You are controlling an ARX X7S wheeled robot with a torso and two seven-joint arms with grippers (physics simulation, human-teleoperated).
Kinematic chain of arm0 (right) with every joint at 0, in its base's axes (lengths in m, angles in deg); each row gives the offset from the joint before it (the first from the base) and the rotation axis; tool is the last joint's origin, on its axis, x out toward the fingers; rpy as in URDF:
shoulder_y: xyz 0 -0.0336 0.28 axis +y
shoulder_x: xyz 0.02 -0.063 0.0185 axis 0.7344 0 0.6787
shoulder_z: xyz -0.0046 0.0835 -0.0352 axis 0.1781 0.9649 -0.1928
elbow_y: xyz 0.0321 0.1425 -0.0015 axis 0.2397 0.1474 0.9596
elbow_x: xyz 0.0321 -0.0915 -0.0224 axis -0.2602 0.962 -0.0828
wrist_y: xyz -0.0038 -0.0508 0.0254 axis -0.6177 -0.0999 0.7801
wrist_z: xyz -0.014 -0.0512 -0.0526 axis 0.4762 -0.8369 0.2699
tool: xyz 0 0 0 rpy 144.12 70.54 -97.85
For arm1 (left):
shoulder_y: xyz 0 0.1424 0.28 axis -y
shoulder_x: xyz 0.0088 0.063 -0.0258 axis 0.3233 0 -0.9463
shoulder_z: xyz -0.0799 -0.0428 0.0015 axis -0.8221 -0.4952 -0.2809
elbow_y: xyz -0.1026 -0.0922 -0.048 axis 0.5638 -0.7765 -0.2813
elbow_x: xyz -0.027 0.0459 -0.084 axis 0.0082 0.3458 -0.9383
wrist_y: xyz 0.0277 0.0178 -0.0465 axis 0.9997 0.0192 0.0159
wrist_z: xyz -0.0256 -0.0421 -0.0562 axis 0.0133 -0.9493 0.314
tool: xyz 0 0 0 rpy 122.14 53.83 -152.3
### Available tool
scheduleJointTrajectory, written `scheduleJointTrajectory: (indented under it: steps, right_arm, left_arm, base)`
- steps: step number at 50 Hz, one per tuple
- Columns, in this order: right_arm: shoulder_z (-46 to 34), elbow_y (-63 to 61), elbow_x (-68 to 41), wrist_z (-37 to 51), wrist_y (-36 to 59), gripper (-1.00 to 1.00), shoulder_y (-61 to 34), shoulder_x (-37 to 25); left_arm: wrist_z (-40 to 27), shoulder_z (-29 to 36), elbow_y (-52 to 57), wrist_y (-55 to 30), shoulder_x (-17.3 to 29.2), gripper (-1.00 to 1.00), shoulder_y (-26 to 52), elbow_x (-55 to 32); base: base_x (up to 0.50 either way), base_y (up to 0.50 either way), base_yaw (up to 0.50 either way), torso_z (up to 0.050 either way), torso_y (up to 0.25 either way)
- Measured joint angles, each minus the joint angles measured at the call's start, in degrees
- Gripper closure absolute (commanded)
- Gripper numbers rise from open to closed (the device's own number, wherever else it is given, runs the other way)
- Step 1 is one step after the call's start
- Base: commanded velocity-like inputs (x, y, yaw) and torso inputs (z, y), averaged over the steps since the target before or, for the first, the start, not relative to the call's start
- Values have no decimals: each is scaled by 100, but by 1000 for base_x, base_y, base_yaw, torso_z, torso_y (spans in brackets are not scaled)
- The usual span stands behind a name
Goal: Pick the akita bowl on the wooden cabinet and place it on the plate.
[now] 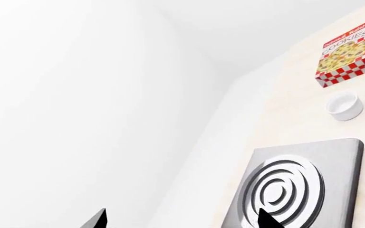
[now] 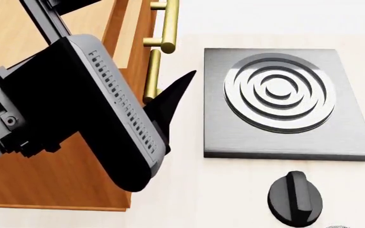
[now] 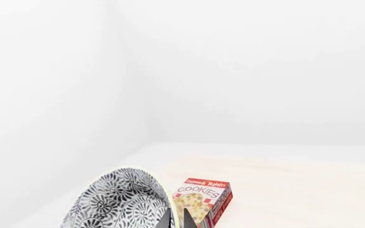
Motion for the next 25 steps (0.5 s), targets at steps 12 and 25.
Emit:
scheduleJointTrajectory:
  steps: [12, 25]
  right_arm:
    - [-18, 225, 15, -43, 53, 100, -50, -27]
    - [-117, 561, 125, -166, 26, 100, -55, 57]
  left_arm:
    - [-7, 6, -8, 29, 13, -100, -16, 2]
    - [-17, 23, -22, 64, 29, -100, -54, 12]
  base:
    - [0, 0, 0, 0, 0]
    - [0, 0, 0, 1, 0]
